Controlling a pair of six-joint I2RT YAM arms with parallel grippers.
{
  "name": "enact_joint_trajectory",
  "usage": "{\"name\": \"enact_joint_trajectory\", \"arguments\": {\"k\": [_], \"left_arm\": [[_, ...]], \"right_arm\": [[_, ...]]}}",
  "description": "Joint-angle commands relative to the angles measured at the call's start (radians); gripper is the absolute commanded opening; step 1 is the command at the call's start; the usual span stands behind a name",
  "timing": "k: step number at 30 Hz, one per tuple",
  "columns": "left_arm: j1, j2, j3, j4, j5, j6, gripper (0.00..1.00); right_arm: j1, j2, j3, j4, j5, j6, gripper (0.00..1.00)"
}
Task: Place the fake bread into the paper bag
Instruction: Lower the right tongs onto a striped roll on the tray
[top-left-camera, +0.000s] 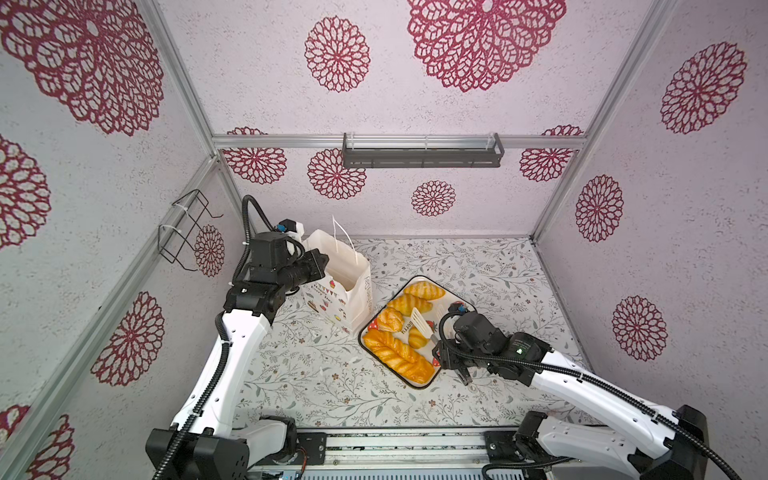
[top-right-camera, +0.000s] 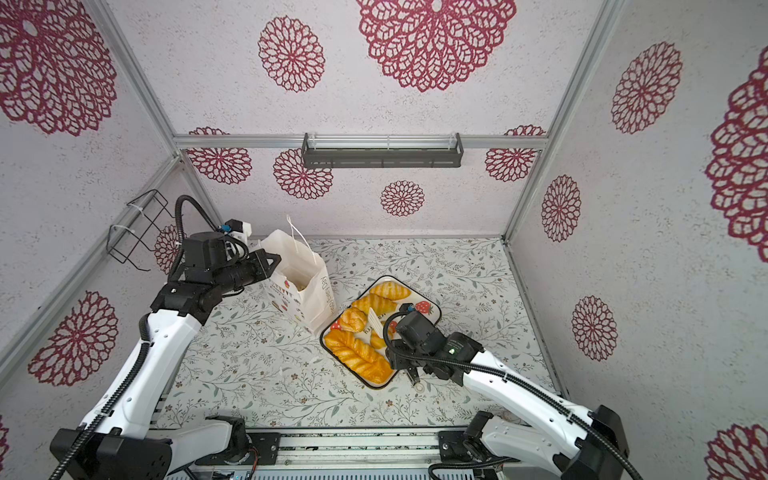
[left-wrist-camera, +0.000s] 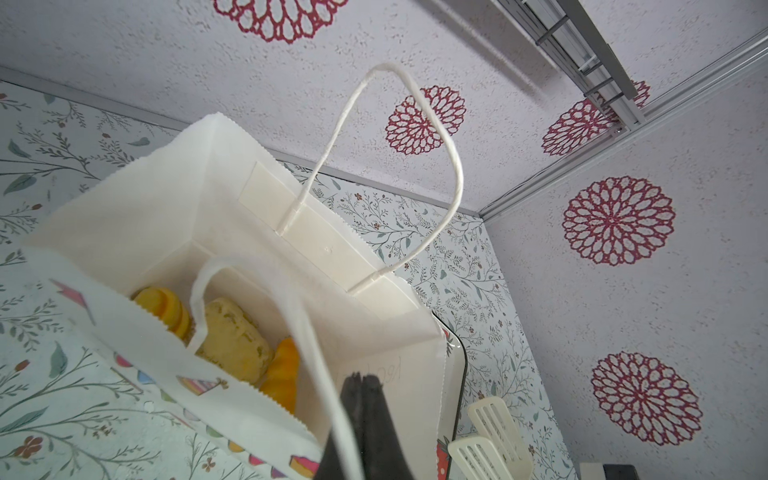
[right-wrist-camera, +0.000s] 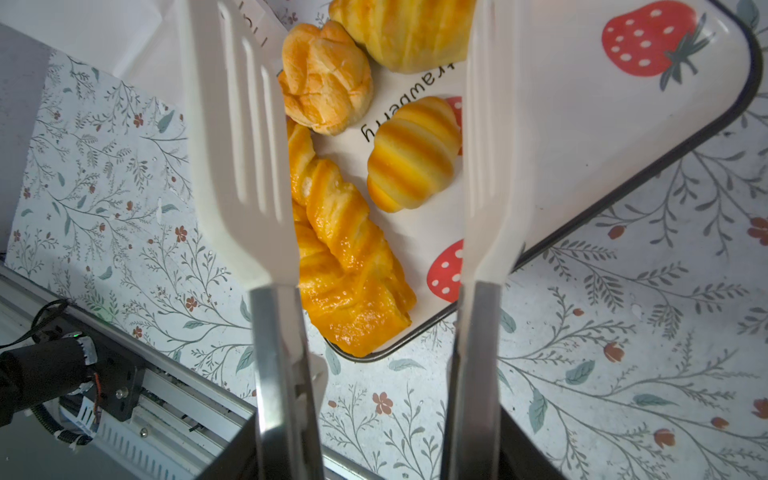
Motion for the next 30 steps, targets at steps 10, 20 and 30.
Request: {"name": "enact_joint_trajectory", "arguments": {"k": [10, 20, 30], "left_arm": [[-0.005, 0.007, 0.052, -0.027, -0.002, 0.04, 0.0], [-0.003, 0.014, 0.06, -0.019, -0.002, 0.05, 0.0], [0.0, 0.021, 0.065, -0.031, -0.014, 0.059, 0.0]], "right_arm": [[0.001, 0.021, -0.021, -0.014, -0.007, 0.04, 0.54], [-0.013, 0.071, -0.043, 0.021, -0.006, 0.009, 0.59], [-0.074, 0.146, -0.067, 0.12, -0.058, -0.033, 0.6]]}}
